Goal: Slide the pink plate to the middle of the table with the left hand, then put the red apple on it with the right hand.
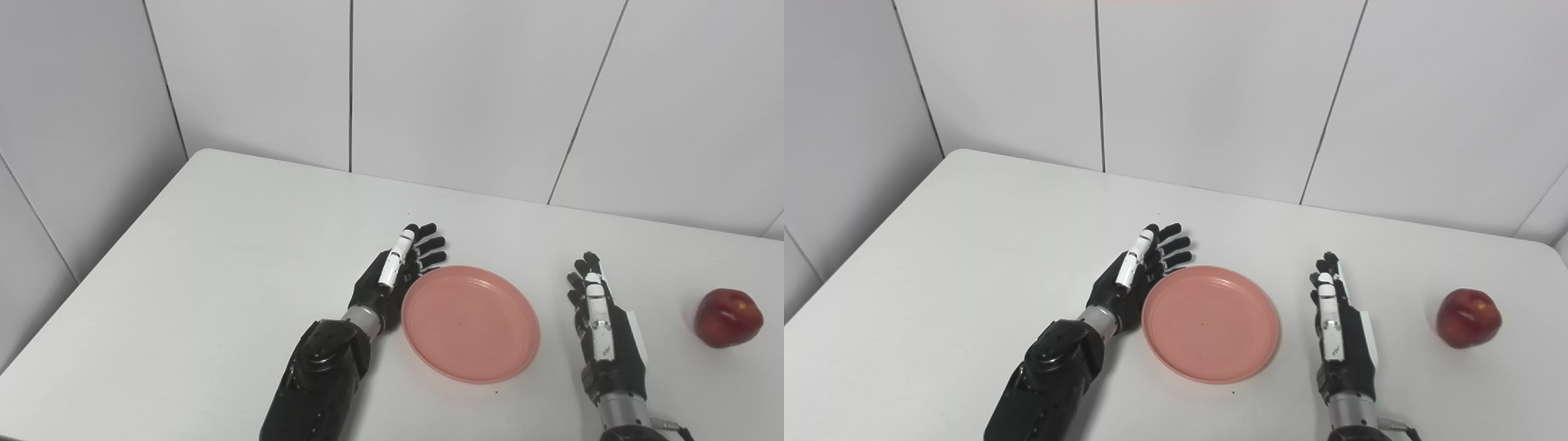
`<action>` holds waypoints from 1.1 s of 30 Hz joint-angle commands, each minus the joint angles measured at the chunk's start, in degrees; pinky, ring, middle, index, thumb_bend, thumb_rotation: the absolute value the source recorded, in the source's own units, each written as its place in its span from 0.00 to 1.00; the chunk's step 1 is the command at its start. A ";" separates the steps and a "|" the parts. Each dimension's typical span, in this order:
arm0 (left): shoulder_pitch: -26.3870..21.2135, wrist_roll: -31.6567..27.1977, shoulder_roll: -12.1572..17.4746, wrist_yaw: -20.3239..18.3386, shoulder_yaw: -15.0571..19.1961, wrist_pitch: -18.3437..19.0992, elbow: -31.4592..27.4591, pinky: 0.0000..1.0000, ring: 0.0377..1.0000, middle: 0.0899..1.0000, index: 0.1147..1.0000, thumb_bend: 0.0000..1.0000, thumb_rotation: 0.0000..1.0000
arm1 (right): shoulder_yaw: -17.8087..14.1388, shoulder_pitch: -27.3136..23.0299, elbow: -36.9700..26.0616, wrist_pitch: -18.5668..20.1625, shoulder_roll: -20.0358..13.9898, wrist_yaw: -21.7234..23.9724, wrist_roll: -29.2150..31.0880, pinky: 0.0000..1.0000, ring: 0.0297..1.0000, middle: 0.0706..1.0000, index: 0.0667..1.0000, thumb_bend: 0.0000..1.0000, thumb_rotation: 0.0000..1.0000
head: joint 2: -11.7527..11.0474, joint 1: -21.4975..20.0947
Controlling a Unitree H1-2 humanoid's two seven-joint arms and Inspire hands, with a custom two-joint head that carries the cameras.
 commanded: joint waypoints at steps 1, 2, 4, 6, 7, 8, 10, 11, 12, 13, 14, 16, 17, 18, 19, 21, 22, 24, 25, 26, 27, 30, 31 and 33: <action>-0.01 -0.03 -0.35 0.17 0.22 1.05 -0.82 0.85 0.86 0.86 0.85 0.37 1.00 | 0.23 -2.19 -1.68 -0.72 0.49 -0.33 -0.49 1.00 0.96 0.97 0.97 0.24 1.00 | 0.06 -0.31; 0.05 0.00 -0.30 0.13 0.26 0.87 -0.80 0.85 0.86 0.86 0.85 0.37 1.00 | 0.25 -2.19 -1.77 -0.53 0.62 -0.45 -0.53 1.00 0.96 0.97 0.97 0.24 1.00 | 0.06 -0.31; 0.15 0.44 0.04 -0.01 0.05 0.37 -0.83 0.85 0.86 0.87 0.85 0.37 1.00 | 0.28 -2.24 -1.83 -0.36 0.80 -0.54 -0.71 1.00 0.96 0.96 0.97 0.24 1.00 | 0.16 -0.69; 0.21 0.67 0.20 -0.03 -0.07 0.26 -0.98 0.85 0.87 0.87 0.85 0.36 1.00 | 0.25 -2.24 -1.91 -0.21 0.87 -0.43 -0.76 1.00 0.96 0.97 0.97 0.24 1.00 | 0.27 -1.10; 0.25 0.76 0.24 0.07 -0.07 0.29 -1.08 0.86 0.87 0.87 0.86 0.36 1.00 | 0.26 -2.21 -1.98 -0.17 0.88 -0.35 -0.74 1.00 0.96 0.97 0.97 0.24 1.00 | 0.37 -1.44; 0.29 0.85 0.28 0.16 -0.06 0.30 -1.14 0.86 0.87 0.87 0.86 0.36 1.00 | 0.28 -2.18 -2.03 -0.07 0.88 -0.29 -0.75 1.00 0.96 0.97 0.98 0.24 1.00 | 0.37 -1.44; 0.35 0.82 0.37 0.19 0.09 0.26 -1.04 0.86 0.87 0.87 0.86 0.37 1.00 | 0.27 -2.14 -2.08 0.14 0.89 -0.26 -0.73 1.00 0.97 0.97 0.98 0.25 1.00 | 0.37 -1.44; 0.40 0.92 0.55 0.11 0.13 -0.10 -0.81 0.86 0.87 0.87 0.85 0.37 1.00 | 0.24 -2.20 -2.12 0.42 0.89 -0.26 -0.69 1.00 0.97 0.97 0.98 0.25 1.00 | 0.50 -1.99; 0.43 1.07 0.71 0.07 0.11 -0.42 -0.60 0.86 0.87 0.87 0.85 0.37 1.00 | 0.21 -2.27 -2.09 0.58 0.88 -0.27 -0.67 1.00 0.97 0.97 0.98 0.25 1.00 | 0.53 -2.27; 0.46 1.16 0.80 0.07 0.16 -0.74 -0.42 0.85 0.86 0.86 0.85 0.37 1.00 | 0.17 -2.34 -2.01 0.52 0.90 -0.32 -0.69 1.00 0.97 0.97 0.98 0.25 1.00 | 0.53 -2.27; 0.48 1.21 0.83 0.05 0.25 -1.06 -0.26 0.85 0.86 0.86 0.85 0.37 1.00 | 0.13 -2.42 -1.94 0.43 0.90 -0.35 -0.70 1.00 0.97 0.97 0.98 0.25 1.00 | 0.52 -2.64; 0.53 1.40 0.88 -0.02 0.40 -1.49 -0.06 0.85 0.86 0.86 0.85 0.37 1.00 | -0.01 -2.56 -1.86 0.13 1.00 -0.54 -0.72 1.00 0.96 0.97 0.98 0.25 1.00 | 0.49 -3.06; 0.58 1.42 0.93 -0.14 0.47 -1.68 0.01 0.85 0.86 0.86 0.85 0.37 1.00 | -0.10 -2.63 -1.93 0.14 1.12 -0.78 -0.83 1.00 0.96 0.97 0.98 0.26 1.00 | 0.52 -3.27; 0.65 1.34 0.99 -0.30 0.55 -1.82 0.03 0.85 0.87 0.86 0.85 0.37 1.00 | -0.14 -2.68 -2.07 0.23 1.22 -0.99 -1.00 1.00 0.96 0.96 0.97 0.25 1.00 | 0.60 -3.85; 0.74 1.25 1.03 -0.42 0.65 -1.97 0.07 0.85 0.86 0.86 0.85 0.37 1.00 | -0.15 -2.74 -2.25 0.53 1.34 -1.27 -1.21 1.00 0.95 0.96 0.97 0.25 1.00 | 0.62 -4.00; 0.89 1.03 1.07 -0.62 0.84 -2.04 0.06 0.85 0.86 0.86 0.85 0.37 1.00 | -0.08 -2.77 -2.51 0.84 1.39 -1.53 -1.47 1.00 0.95 0.96 0.97 0.24 1.00 | 0.76 -4.75; 1.03 0.72 1.00 -0.72 1.14 -2.09 0.10 0.85 0.86 0.86 0.85 0.37 1.00 | -0.10 -2.83 -2.61 0.97 1.40 -1.62 -1.49 1.00 0.95 0.96 0.97 0.24 1.00 | 0.84 -5.68; 1.27 0.12 0.85 -0.98 1.73 -2.18 0.18 0.86 0.86 0.86 0.85 0.38 1.00 | -0.13 -2.99 -2.84 1.16 1.29 -1.79 -1.57 1.00 0.95 0.96 0.96 0.24 1.00 | 0.90 -6.39; 1.38 -0.02 0.80 -1.11 1.92 -2.19 0.16 0.86 0.87 0.86 0.85 0.38 1.00 | -0.13 -3.05 -3.08 1.27 1.22 -1.90 -1.70 0.99 0.95 0.96 0.96 0.24 1.00 | 0.97 -7.04; 1.45 -0.07 0.79 -1.29 2.05 -2.28 0.20 0.87 0.87 0.87 0.85 0.38 1.00 | -0.17 -3.11 -3.24 1.26 1.17 -1.98 -1.78 0.99 0.94 0.96 0.96 0.25 1.00 | 0.97 -7.04; 1.52 -0.14 0.79 -1.44 2.16 -2.34 0.21 0.87 0.87 0.87 0.85 0.38 1.00 | -0.24 -3.19 -3.44 1.23 1.17 -2.08 -1.84 0.99 0.95 0.96 0.96 0.26 1.00 | 1.01 -7.55; 1.66 -0.27 0.93 -1.87 2.42 -2.89 0.44 0.87 0.87 0.87 0.86 0.38 1.00 | -0.32 -3.56 -4.27 1.79 0.85 -2.43 -2.63 0.99 0.94 0.95 0.96 0.28 1.00 | 1.00 -8.50; 1.73 -0.35 0.99 -2.04 2.53 -3.12 0.53 0.87 0.87 0.87 0.86 0.38 1.00 | -0.07 -3.78 -4.84 2.09 0.34 -2.55 -3.73 0.99 0.94 0.95 0.95 0.29 1.00 | 0.97 -9.52; 1.81 -0.52 1.06 -2.31 2.73 -3.46 0.64 0.87 0.87 0.88 0.86 0.38 1.00 | 0.35 -4.07 -5.99 2.80 -0.50 -2.66 -5.74 0.95 0.92 0.94 0.94 0.37 0.94 | 0.95 -10.29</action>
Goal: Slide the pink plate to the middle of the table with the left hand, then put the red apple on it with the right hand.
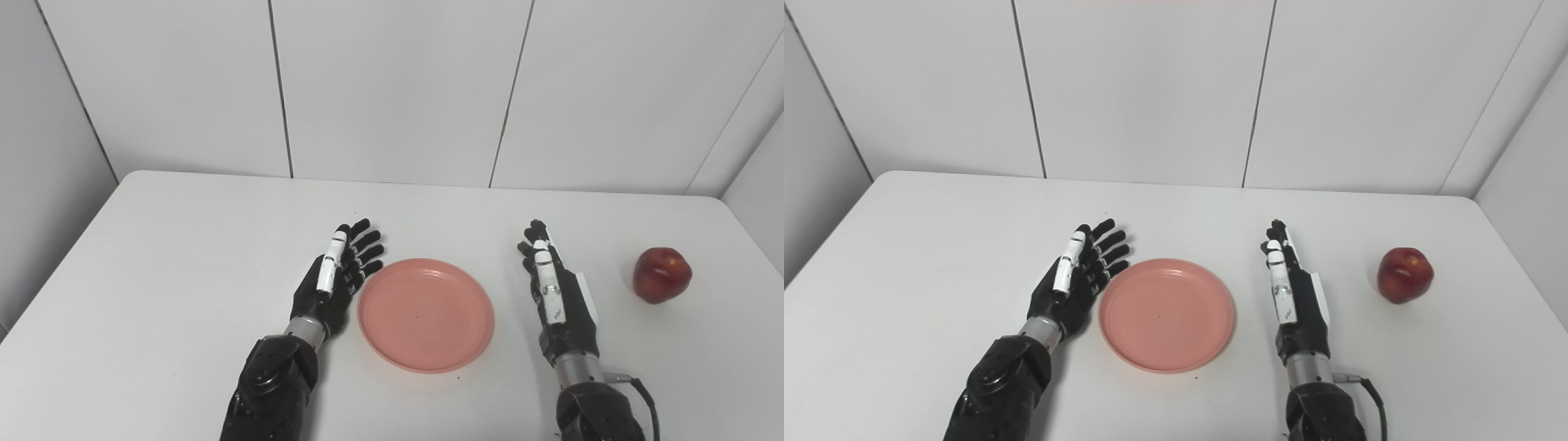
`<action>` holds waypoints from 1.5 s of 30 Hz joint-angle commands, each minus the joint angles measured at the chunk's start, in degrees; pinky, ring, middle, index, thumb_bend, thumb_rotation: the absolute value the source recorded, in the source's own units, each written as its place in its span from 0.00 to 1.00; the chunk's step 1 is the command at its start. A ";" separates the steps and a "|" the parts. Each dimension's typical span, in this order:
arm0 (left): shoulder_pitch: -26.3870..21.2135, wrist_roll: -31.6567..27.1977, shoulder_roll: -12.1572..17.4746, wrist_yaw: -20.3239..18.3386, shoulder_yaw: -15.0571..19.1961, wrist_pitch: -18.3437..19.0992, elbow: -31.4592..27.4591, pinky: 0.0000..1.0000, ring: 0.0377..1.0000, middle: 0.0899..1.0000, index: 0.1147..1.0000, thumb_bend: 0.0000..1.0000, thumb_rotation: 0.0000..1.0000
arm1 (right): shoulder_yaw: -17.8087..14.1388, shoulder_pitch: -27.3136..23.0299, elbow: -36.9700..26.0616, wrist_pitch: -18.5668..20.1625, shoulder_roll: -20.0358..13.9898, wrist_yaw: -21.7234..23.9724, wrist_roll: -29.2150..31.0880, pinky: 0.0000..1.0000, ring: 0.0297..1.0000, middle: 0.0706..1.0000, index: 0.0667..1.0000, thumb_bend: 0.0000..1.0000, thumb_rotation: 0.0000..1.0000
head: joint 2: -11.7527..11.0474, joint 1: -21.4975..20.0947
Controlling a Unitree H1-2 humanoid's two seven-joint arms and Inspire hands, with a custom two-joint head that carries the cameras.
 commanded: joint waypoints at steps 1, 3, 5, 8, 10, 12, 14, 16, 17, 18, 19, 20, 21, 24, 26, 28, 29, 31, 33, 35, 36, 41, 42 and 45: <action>0.44 -0.43 0.47 -0.30 0.40 -0.81 0.63 0.87 0.87 0.88 0.86 0.38 1.00 | 0.40 -2.50 -3.95 1.45 -1.17 -0.47 -2.49 0.92 0.92 0.93 0.94 0.44 0.91 | 0.06 -0.43; 0.57 -0.97 0.27 -0.42 0.97 -0.86 0.67 0.88 0.87 0.88 0.86 0.38 1.00 | 0.44 -2.73 -5.38 2.61 -1.82 -0.34 -3.86 0.90 0.92 0.93 0.94 0.49 0.89 | 0.03 -1.39; 0.65 -1.49 0.14 -0.41 1.45 -0.77 0.69 0.88 0.88 0.88 0.86 0.38 1.00 | 0.14 -3.10 -6.44 3.54 -2.27 -0.18 -4.31 0.90 0.92 0.93 0.94 0.52 0.89 | 0.03 -2.14; 0.71 -2.07 0.13 -0.27 1.98 -0.52 0.74 0.88 0.87 0.88 0.85 0.38 1.00 | -0.56 -3.80 -8.17 5.11 -2.73 -0.15 -4.48 0.92 0.92 0.93 0.95 0.57 0.85 | 0.03 -2.14; 0.73 -2.21 0.21 -0.24 2.14 -0.20 0.59 0.88 0.87 0.87 0.85 0.38 1.00 | -0.95 -4.43 -9.61 5.86 -3.28 -0.62 -5.60 0.90 0.90 0.92 0.94 0.58 0.81 | -0.09 -3.47; 0.69 -2.41 0.36 -0.33 2.18 -0.17 0.58 0.88 0.87 0.87 0.85 0.37 1.00 | -1.23 -5.09 -10.90 6.98 -3.88 -0.76 -6.96 0.87 0.88 0.90 0.93 0.61 0.79 | -0.10 -4.60; 0.58 -2.70 0.48 -0.50 2.25 -0.25 0.77 0.88 0.87 0.87 0.85 0.37 1.00 | -1.56 -5.64 -12.03 8.52 -4.25 -0.75 -8.00 0.87 0.88 0.90 0.92 0.64 0.78 | -0.12 -4.87; 0.47 -3.05 0.60 -0.79 2.43 -0.32 1.10 0.88 0.87 0.87 0.86 0.37 1.00 | -1.57 -6.18 -13.23 10.00 -4.99 -1.08 -10.33 0.85 0.90 0.90 0.90 0.71 0.74 | -0.24 -5.67; 0.42 -3.22 0.66 -0.92 2.50 -0.35 1.27 0.88 0.87 0.87 0.85 0.37 1.00 | -1.48 -6.39 -13.70 10.49 -5.37 -1.25 -11.70 0.85 0.90 0.90 0.89 0.74 0.71 | -0.24 -5.67; 0.37 -3.41 0.70 -1.05 2.63 -0.42 1.46 0.88 0.87 0.87 0.85 0.37 1.00 | -1.60 -6.64 -14.38 11.21 -5.65 -1.27 -12.64 0.85 0.90 0.90 0.89 0.74 0.70 | -0.31 -6.15; 0.34 -3.52 0.71 -1.16 2.74 -0.46 1.60 0.88 0.87 0.87 0.85 0.37 1.00 | -1.72 -6.82 -14.85 11.75 -5.79 -1.22 -13.22 0.86 0.90 0.91 0.89 0.76 0.66 | -0.31 -6.15; 0.24 -3.57 0.74 -1.22 2.86 -0.63 1.87 0.88 0.87 0.87 0.85 0.37 1.00 | -1.93 -7.02 -15.37 12.24 -5.99 -1.12 -13.61 0.86 0.90 0.91 0.89 0.77 0.64 | -0.44 -6.87; 0.16 -3.59 0.77 -1.26 2.94 -0.77 2.11 0.88 0.87 0.87 0.85 0.37 1.00 | -2.16 -7.19 -15.81 12.55 -6.18 -0.94 -13.79 0.87 0.90 0.90 0.89 0.78 0.59 | -0.44 -6.87; -0.01 -3.63 0.91 -1.38 3.16 -1.03 2.64 0.87 0.87 0.87 0.84 0.37 1.00 | -2.56 -7.55 -16.92 13.27 -6.66 -0.40 -14.07 0.88 0.89 0.90 0.91 0.81 0.52 | -0.69 -8.09; -0.05 -3.56 1.04 -1.42 3.18 -1.16 2.80 0.87 0.87 0.86 0.84 0.37 1.00 | -2.58 -7.78 -18.00 13.75 -7.76 0.28 -14.75 0.88 0.89 0.90 0.92 0.81 0.48 | -0.69 -8.09; -0.13 -3.63 1.26 -1.62 3.20 -1.38 3.15 0.87 0.87 0.87 0.85 0.37 1.00 | -2.63 -8.00 -18.61 13.52 -9.32 0.80 -15.73 0.84 0.88 0.90 0.93 0.83 0.47 | -0.86 -9.19; -0.20 -3.72 1.37 -1.73 3.25 -1.49 3.36 0.87 0.87 0.87 0.85 0.37 1.00 | -2.68 -8.11 -18.76 13.47 -9.71 0.94 -16.10 0.84 0.88 0.90 0.93 0.84 0.46 | -1.00 -10.09; -0.31 -3.81 1.46 -1.69 3.43 -1.54 3.62 0.87 0.87 0.87 0.84 0.37 1.00 | -3.10 -8.26 -19.33 13.65 -10.48 1.03 -16.34 0.82 0.88 0.90 0.93 0.86 0.45 | -1.07 -10.37; -0.44 -3.93 1.53 -1.60 3.69 -1.62 3.93 0.86 0.86 0.86 0.84 0.37 1.00 | -3.77 -8.43 -19.77 14.06 -11.03 0.91 -16.48 0.81 0.88 0.90 0.93 0.91 0.44 | -1.28 -10.94; -0.51 -4.21 1.77 -2.10 3.85 -1.84 4.28 0.86 0.86 0.87 0.84 0.37 1.00 | -3.99 -8.53 -19.88 13.96 -12.33 0.73 -18.07 0.82 0.88 0.90 0.92 0.93 0.46 | -1.44 -11.46; -0.55 -4.27 1.92 -2.24 3.92 -1.93 4.43 0.86 0.87 0.87 0.85 0.36 1.00 | -4.19 -8.54 -19.92 13.96 -12.94 0.63 -19.05 0.83 0.88 0.89 0.92 0.94 0.47 | -1.55 -12.01; -0.63 -4.60 2.58 -2.50 3.92 -2.28 4.85 0.86 0.87 0.87 0.85 0.37 1.00 | -4.94 -8.49 -19.83 13.99 -14.92 0.45 -22.28 0.83 0.88 0.88 0.89 0.97 0.50 | -1.69 -13.04; -0.65 -4.70 2.71 -2.55 3.89 -2.33 4.92 0.86 0.87 0.87 0.85 0.37 1.00 | -5.21 -8.47 -19.74 13.86 -15.26 0.42 -22.62 0.83 0.88 0.88 0.89 0.97 0.51 | -1.69 -13.04; -0.65 -4.72 3.08 -2.60 3.75 -2.44 4.99 0.86 0.87 0.87 0.85 0.37 1.00 | -6.47 -8.22 -19.75 14.16 -16.22 0.54 -23.60 0.84 0.88 0.88 0.89 0.99 0.52 | -1.80 -13.54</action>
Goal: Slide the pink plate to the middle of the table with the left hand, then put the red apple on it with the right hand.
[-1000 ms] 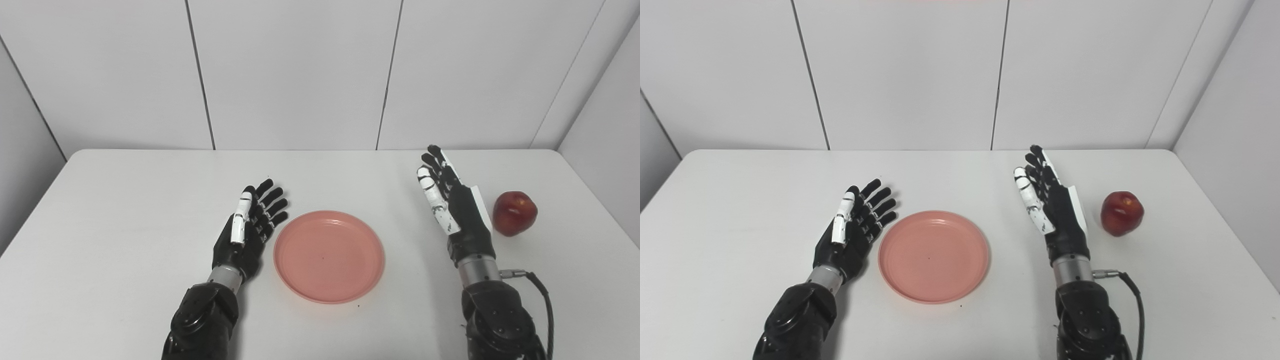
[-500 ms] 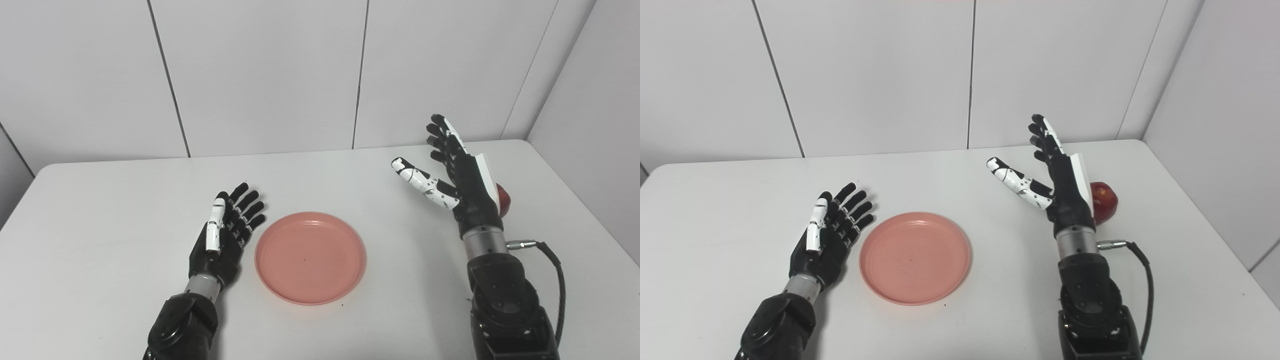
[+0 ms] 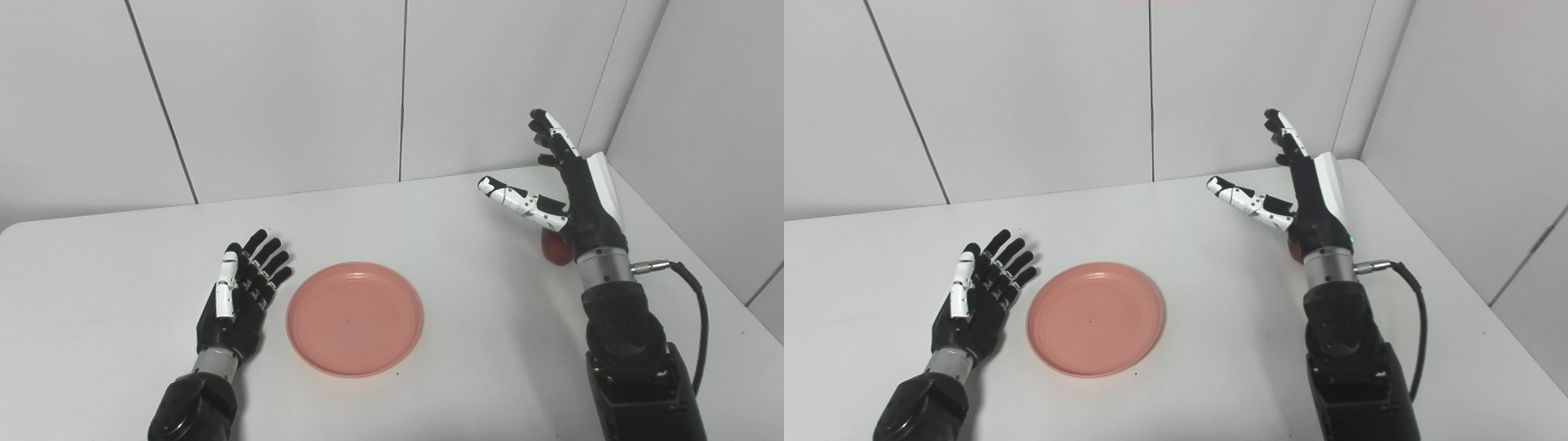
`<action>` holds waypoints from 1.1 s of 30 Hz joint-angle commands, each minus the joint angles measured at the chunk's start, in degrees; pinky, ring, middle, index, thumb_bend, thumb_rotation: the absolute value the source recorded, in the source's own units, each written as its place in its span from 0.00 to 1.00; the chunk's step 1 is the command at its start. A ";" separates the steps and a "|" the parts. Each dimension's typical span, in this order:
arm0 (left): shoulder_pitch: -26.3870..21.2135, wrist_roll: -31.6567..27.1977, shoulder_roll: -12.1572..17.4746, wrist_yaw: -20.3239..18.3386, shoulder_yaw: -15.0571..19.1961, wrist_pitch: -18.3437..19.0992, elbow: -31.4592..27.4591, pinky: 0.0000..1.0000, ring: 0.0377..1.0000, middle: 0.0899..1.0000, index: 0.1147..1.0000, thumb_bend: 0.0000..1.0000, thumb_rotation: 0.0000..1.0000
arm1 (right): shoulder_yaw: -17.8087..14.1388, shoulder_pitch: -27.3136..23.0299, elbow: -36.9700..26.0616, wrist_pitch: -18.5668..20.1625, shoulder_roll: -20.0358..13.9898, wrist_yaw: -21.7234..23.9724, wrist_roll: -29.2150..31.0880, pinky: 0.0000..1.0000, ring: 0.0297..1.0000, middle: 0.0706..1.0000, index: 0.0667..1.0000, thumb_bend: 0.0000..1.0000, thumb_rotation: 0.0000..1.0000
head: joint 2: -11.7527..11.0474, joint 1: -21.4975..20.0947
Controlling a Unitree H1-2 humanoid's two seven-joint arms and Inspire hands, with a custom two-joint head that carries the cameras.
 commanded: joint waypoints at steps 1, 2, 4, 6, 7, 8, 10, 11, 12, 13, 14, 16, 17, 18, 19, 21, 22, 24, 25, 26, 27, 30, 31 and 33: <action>0.30 0.26 0.82 0.29 0.15 1.08 1.38 0.86 0.87 0.87 0.85 0.37 1.00 | -1.35 -1.76 -1.89 -0.07 -1.81 -0.22 -1.74 0.84 0.88 0.88 0.89 0.99 0.52 | -0.13 -0.09; 0.29 0.18 0.90 0.26 0.18 0.99 1.48 0.86 0.87 0.87 0.85 0.37 1.00 | -1.65 -1.65 -1.91 -0.05 -2.15 -0.21 -2.41 0.84 0.87 0.87 0.88 1.00 0.53 | -0.22 -0.44; 0.29 -0.15 1.02 0.26 0.34 1.07 1.51 0.86 0.87 0.87 0.85 0.37 1.00 | -2.49 -1.43 -1.80 -0.03 -2.72 -0.30 -3.63 0.84 0.87 0.87 0.88 1.00 0.54 | -0.29 -0.92; 0.33 -0.42 1.13 0.36 0.46 1.23 1.43 0.86 0.87 0.87 0.85 0.37 1.00 | -3.04 -1.07 -1.80 0.01 -3.32 -0.30 -5.00 0.83 0.88 0.87 0.88 1.00 0.54 | -0.30 -1.17; 0.37 -0.54 1.18 0.42 0.52 1.30 1.35 0.87 0.87 0.87 0.84 0.37 1.00 | -3.37 -0.80 -1.77 -0.06 -3.75 -0.33 -5.62 0.81 0.87 0.88 0.88 1.00 0.54 | -0.27 -1.34; 0.42 -0.58 1.21 0.52 0.56 1.35 1.26 0.87 0.87 0.86 0.84 0.37 1.00 | -3.74 -0.50 -1.52 -0.34 -4.30 -0.46 -6.07 0.80 0.87 0.88 0.89 1.00 0.54 | -0.25 -1.40; 0.47 -0.60 1.29 0.64 0.64 1.45 1.11 0.87 0.87 0.86 0.84 0.37 1.00 | -4.20 0.01 -0.87 -0.73 -5.37 -0.73 -7.50 0.80 0.87 0.88 0.89 1.00 0.56 | -0.22 -1.51; 0.50 -0.61 1.35 0.61 0.65 1.48 1.04 0.87 0.87 0.86 0.84 0.37 1.00 | -4.26 0.24 -0.51 -0.80 -5.94 -0.84 -8.46 0.81 0.87 0.88 0.89 1.00 0.57 | -0.17 -1.57; 0.51 -0.65 1.42 0.49 0.64 1.44 1.04 0.87 0.87 0.86 0.84 0.37 1.00 | -4.39 0.48 -0.17 -0.66 -6.42 -0.90 -9.42 0.81 0.88 0.88 0.89 1.00 0.58 | -0.17 -1.57; 0.51 -0.70 1.52 0.31 0.62 1.35 1.07 0.87 0.87 0.87 0.84 0.37 1.00 | -4.52 0.68 0.11 -0.50 -6.73 -0.95 -10.07 0.82 0.88 0.88 0.89 1.00 0.58 | -0.15 -1.68; 0.51 -0.73 1.62 0.14 0.59 1.25 1.13 0.87 0.87 0.87 0.85 0.37 1.00 | -4.76 0.89 0.41 -0.35 -6.97 -0.97 -10.55 0.82 0.88 0.88 0.90 1.00 0.59 | -0.15 -1.68; 0.51 -0.99 1.68 0.03 0.71 1.31 1.16 0.87 0.87 0.87 0.85 0.37 1.00 | -5.37 1.38 1.20 -0.41 -7.42 -1.21 -10.95 0.83 0.89 0.89 0.91 1.00 0.59 | -0.15 -1.81; 0.51 -1.08 1.74 -0.08 0.73 1.29 1.22 0.87 0.87 0.87 0.85 0.37 1.00 | -5.61 1.54 1.52 -0.40 -7.54 -1.28 -11.29 0.84 0.90 0.90 0.91 1.00 0.59 | -0.15 -1.81; 0.49 -1.17 1.83 -0.13 0.70 1.26 1.30 0.87 0.87 0.87 0.85 0.37 1.00 | -5.93 1.71 2.04 -0.51 -7.67 -1.47 -11.45 0.84 0.90 0.90 0.91 1.00 0.59 | -0.15 -1.81; 0.48 -1.24 1.91 -0.14 0.69 1.26 1.35 0.87 0.87 0.87 0.85 0.37 1.00 | -6.20 1.82 2.53 -0.62 -7.68 -1.65 -11.54 0.84 0.90 0.90 0.91 1.00 0.58 | -0.24 -1.84; 0.50 -1.27 1.96 -0.04 0.70 1.42 1.27 0.87 0.87 0.87 0.85 0.37 1.00 | -6.58 2.07 3.66 -0.80 -7.81 -1.93 -11.87 0.84 0.90 0.89 0.91 1.00 0.59 | -0.34 -1.97; 0.51 -1.27 1.97 -0.03 0.73 1.45 1.25 0.87 0.87 0.87 0.85 0.37 1.00 | -6.62 2.12 3.97 -0.79 -7.84 -1.94 -12.13 0.83 0.89 0.89 0.91 1.00 0.60 | -0.34 -1.97; 0.50 -1.40 2.02 -0.13 0.83 1.44 1.40 0.87 0.87 0.87 0.85 0.37 1.00 | -6.80 2.08 5.44 -0.53 -7.82 -1.85 -12.21 0.81 0.88 0.88 0.91 1.00 0.60 | -0.36 -2.13; 0.48 -1.44 2.02 -0.15 0.89 1.40 1.53 0.87 0.87 0.87 0.85 0.37 1.00 | -6.92 2.08 6.35 -0.65 -7.81 -1.88 -11.84 0.81 0.88 0.88 0.91 1.00 0.60 | -0.36 -2.13; 0.47 -1.47 2.02 -0.14 0.95 1.40 1.60 0.87 0.87 0.87 0.85 0.37 1.00 | -7.02 2.11 6.96 -0.76 -7.77 -1.82 -11.40 0.81 0.88 0.89 0.91 1.00 0.60 | -0.37 -2.15; 0.46 -1.56 2.07 -0.27 0.98 1.37 1.70 0.87 0.87 0.87 0.85 0.37 1.00 | -7.02 2.12 7.40 -0.51 -7.68 -1.49 -11.44 0.81 0.88 0.89 0.92 1.00 0.60 | -0.36 -2.21; 0.44 -1.76 2.28 -0.60 0.96 1.23 1.94 0.87 0.87 0.87 0.85 0.38 1.00 | -6.89 2.18 8.53 -0.47 -7.56 -1.31 -11.12 0.80 0.88 0.90 0.92 1.00 0.61 | -0.32 -2.38; 0.44 -1.81 2.30 -0.57 0.99 1.29 1.95 0.87 0.87 0.87 0.85 0.38 1.00 | -6.86 2.20 8.88 -0.68 -7.56 -1.37 -10.83 0.79 0.87 0.89 0.92 1.00 0.59 | -0.32 -2.38; 0.51 -1.97 2.34 -0.39 0.98 1.57 1.67 0.87 0.87 0.87 0.85 0.38 1.00 | -6.59 2.19 9.96 -1.03 -7.57 -1.39 -10.36 0.78 0.87 0.89 0.92 1.00 0.58 | -0.25 -2.43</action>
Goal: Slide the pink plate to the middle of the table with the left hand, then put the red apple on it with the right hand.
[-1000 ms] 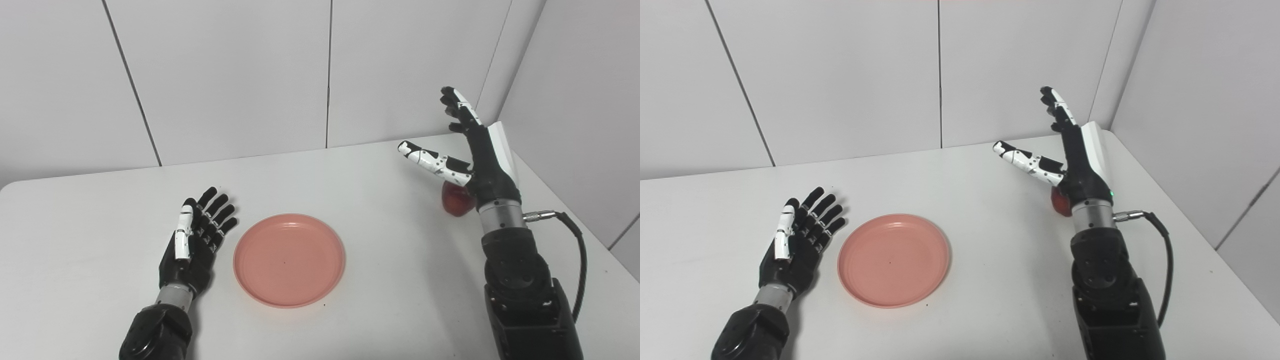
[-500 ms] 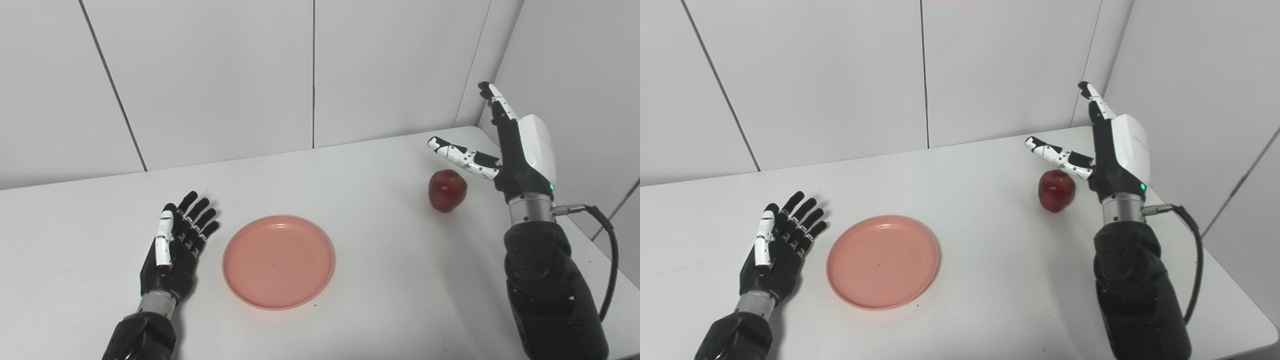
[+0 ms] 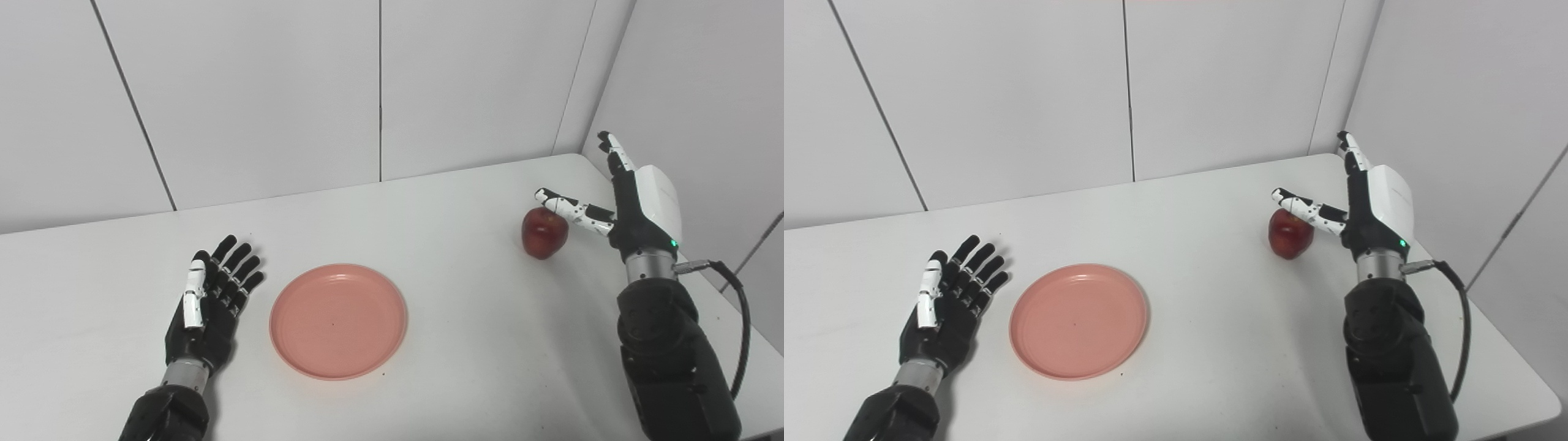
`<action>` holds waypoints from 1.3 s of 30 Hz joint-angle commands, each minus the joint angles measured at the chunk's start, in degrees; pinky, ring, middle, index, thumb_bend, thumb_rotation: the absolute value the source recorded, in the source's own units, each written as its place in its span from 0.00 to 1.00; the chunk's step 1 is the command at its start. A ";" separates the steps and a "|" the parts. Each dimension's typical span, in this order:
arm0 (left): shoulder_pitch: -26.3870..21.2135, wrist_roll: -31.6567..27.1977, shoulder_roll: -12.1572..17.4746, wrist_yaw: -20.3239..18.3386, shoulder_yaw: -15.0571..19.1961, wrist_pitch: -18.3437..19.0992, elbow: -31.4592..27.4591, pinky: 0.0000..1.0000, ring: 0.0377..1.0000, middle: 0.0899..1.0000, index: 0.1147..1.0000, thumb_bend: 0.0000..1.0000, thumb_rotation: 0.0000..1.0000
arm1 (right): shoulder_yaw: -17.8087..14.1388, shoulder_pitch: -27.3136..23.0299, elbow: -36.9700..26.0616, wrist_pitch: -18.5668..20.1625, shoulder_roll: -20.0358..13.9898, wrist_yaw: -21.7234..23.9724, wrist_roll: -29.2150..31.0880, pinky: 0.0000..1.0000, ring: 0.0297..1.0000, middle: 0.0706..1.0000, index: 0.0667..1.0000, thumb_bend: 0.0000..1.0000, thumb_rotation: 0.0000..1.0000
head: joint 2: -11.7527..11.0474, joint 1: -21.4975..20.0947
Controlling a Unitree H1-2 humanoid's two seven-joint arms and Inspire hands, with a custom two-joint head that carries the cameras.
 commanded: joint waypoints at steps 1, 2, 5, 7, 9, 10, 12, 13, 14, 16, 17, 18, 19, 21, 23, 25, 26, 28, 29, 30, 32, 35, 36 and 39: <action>0.55 0.22 0.59 0.62 0.25 1.88 1.05 0.87 0.87 0.87 0.85 0.38 1.00 | -0.16 -1.81 0.59 -1.15 -1.25 -0.89 0.52 0.79 0.87 0.89 0.92 1.00 0.58 | 0.02 0.03; 0.52 0.11 0.68 0.54 0.26 1.85 1.18 0.88 0.88 0.88 0.86 0.37 1.00 | -0.09 -1.93 1.06 -0.91 -1.14 -0.73 0.74 0.79 0.87 0.89 0.93 1.00 0.58 | 0.05 -0.06; 0.50 -0.10 0.88 0.31 0.27 1.79 1.40 0.88 0.88 0.88 0.86 0.38 1.00 | 0.28 -2.30 1.75 -0.12 -0.81 -0.18 0.08 0.77 0.87 0.89 0.92 1.00 0.58 | 0.18 -0.26; 0.52 -0.16 0.96 0.24 0.25 1.92 1.28 0.88 0.88 0.88 0.86 0.37 1.00 | 0.69 -2.61 2.42 -0.03 -0.60 -0.20 -0.18 0.77 0.87 0.90 0.92 1.00 0.57 | 0.18 -0.26; 0.52 -0.19 0.97 0.30 0.26 2.14 1.08 0.88 0.88 0.88 0.86 0.37 1.00 | 0.99 -2.82 3.54 -0.62 -0.63 -0.70 0.63 0.78 0.87 0.90 0.92 1.00 0.55 | 0.22 -0.16; 0.50 -0.17 1.04 0.21 0.22 2.09 1.15 0.88 0.88 0.88 0.86 0.37 1.00 | 1.08 -3.00 3.87 -0.50 -0.60 -0.40 0.94 0.78 0.87 0.90 0.92 1.00 0.55 | 0.25 -0.20; 0.50 -0.18 1.15 -0.01 0.18 1.96 1.29 0.88 0.88 0.88 0.87 0.37 1.00 | 1.24 -3.30 4.18 -0.17 -0.56 0.15 1.19 0.80 0.89 0.92 0.93 1.00 0.54 | 0.25 -0.20; 0.49 -0.22 1.16 -0.08 0.21 1.93 1.35 0.88 0.88 0.88 0.87 0.37 1.00 | 1.42 -3.45 4.55 -0.08 -0.57 0.19 1.09 0.81 0.90 0.92 0.93 1.00 0.54 | 0.32 -0.23; 0.49 -0.26 1.16 -0.10 0.24 1.93 1.37 0.88 0.88 0.88 0.87 0.37 1.00 | 1.56 -3.53 4.81 -0.04 -0.61 0.11 1.03 0.79 0.89 0.92 0.92 1.00 0.55 | 0.32 -0.23; 0.48 -0.33 1.22 -0.25 0.23 1.94 1.46 0.88 0.88 0.88 0.87 0.37 1.00 | 1.79 -3.74 5.13 0.08 -0.54 0.48 0.50 0.77 0.88 0.92 0.92 1.00 0.55 | 0.32 -0.23; 0.49 -0.31 1.22 -0.20 0.22 2.00 1.39 0.88 0.88 0.88 0.87 0.37 1.00 | 1.87 -3.84 5.32 0.11 -0.49 0.62 0.30 0.77 0.88 0.92 0.92 1.00 0.55 | 0.45 -0.26; 0.50 -0.28 1.21 -0.14 0.23 2.05 1.33 0.88 0.88 0.88 0.87 0.37 1.00 | 1.92 -3.91 5.46 0.12 -0.45 0.70 0.17 0.76 0.88 0.92 0.92 1.00 0.55 | 0.45 -0.26; 0.55 -0.27 1.25 -0.24 0.18 1.99 1.29 0.88 0.88 0.88 0.87 0.37 1.00 | 2.00 -3.98 5.75 0.11 -0.47 0.68 0.16 0.75 0.87 0.91 0.92 1.00 0.55 | 0.48 -0.24; 0.61 -0.30 1.25 -0.33 0.16 1.97 1.24 0.88 0.88 0.89 0.87 0.37 1.00 | 2.05 -4.10 6.26 0.12 -0.53 0.98 -0.11 0.75 0.87 0.91 0.92 1.00 0.55 | 0.58 -0.22; 0.64 -0.34 1.22 -0.32 0.20 2.03 1.20 0.89 0.88 0.88 0.87 0.38 1.00 | 1.99 -4.19 6.62 0.14 -0.53 1.44 -0.55 0.77 0.88 0.92 0.93 1.00 0.57 | 0.61 -0.21; 0.65 -0.45 1.26 -0.54 0.21 1.94 1.29 0.89 0.88 0.89 0.87 0.38 1.00 | 2.02 -4.35 6.89 0.14 -0.51 1.73 -0.93 0.78 0.89 0.92 0.93 1.00 0.57 | 0.61 -0.21; 0.64 -0.55 1.28 -0.65 0.24 1.93 1.34 0.89 0.88 0.89 0.88 0.38 1.00 | 2.16 -4.45 7.19 0.12 -0.61 1.70 -1.08 0.78 0.89 0.93 0.93 1.00 0.56 | 0.61 -0.21; 0.59 -0.60 1.26 -0.60 0.27 2.03 1.35 0.89 0.88 0.89 0.88 0.37 1.00 | 2.63 -4.59 8.06 0.03 -1.03 1.15 -1.09 0.78 0.89 0.93 0.93 1.00 0.55 | 0.68 0.04; 0.58 -0.57 1.27 -0.59 0.24 2.00 1.38 0.89 0.88 0.89 0.88 0.37 1.00 | 2.75 -4.65 8.49 -0.14 -1.18 0.88 -1.08 0.78 0.89 0.93 0.93 1.00 0.55 | 0.68 0.04; 0.60 -0.54 1.27 -0.51 0.23 1.99 1.38 0.89 0.88 0.89 0.88 0.37 1.00 | 2.83 -4.73 8.87 -0.22 -1.28 0.70 -1.03 0.79 0.89 0.93 0.93 1.00 0.54 | 0.63 0.05; 0.66 -0.52 1.26 -0.39 0.24 1.98 1.31 0.89 0.88 0.89 0.88 0.38 1.00 | 2.86 -4.84 9.05 -0.19 -1.30 0.85 -0.74 0.79 0.89 0.93 0.93 1.00 0.52 | 0.63 0.15; 0.75 -0.48 1.26 -0.33 0.27 1.90 1.33 0.88 0.88 0.88 0.87 0.38 1.00 | 3.16 -4.82 9.87 -0.47 -1.65 0.65 -0.69 0.79 0.89 0.93 0.93 1.00 0.51 | 0.71 0.16; 0.75 -0.40 1.27 -0.25 0.26 1.94 1.35 0.88 0.88 0.88 0.87 0.38 1.00 | 3.30 -4.88 10.12 -0.33 -1.79 0.86 -0.88 0.79 0.89 0.93 0.93 1.00 0.50 | 0.78 0.07; 0.80 -0.48 1.18 0.06 0.40 2.35 1.11 0.88 0.88 0.88 0.87 0.38 1.00 | 3.76 -4.92 10.88 -0.55 -2.26 0.93 -0.77 0.78 0.89 0.93 0.93 1.00 0.49 | 0.92 -0.07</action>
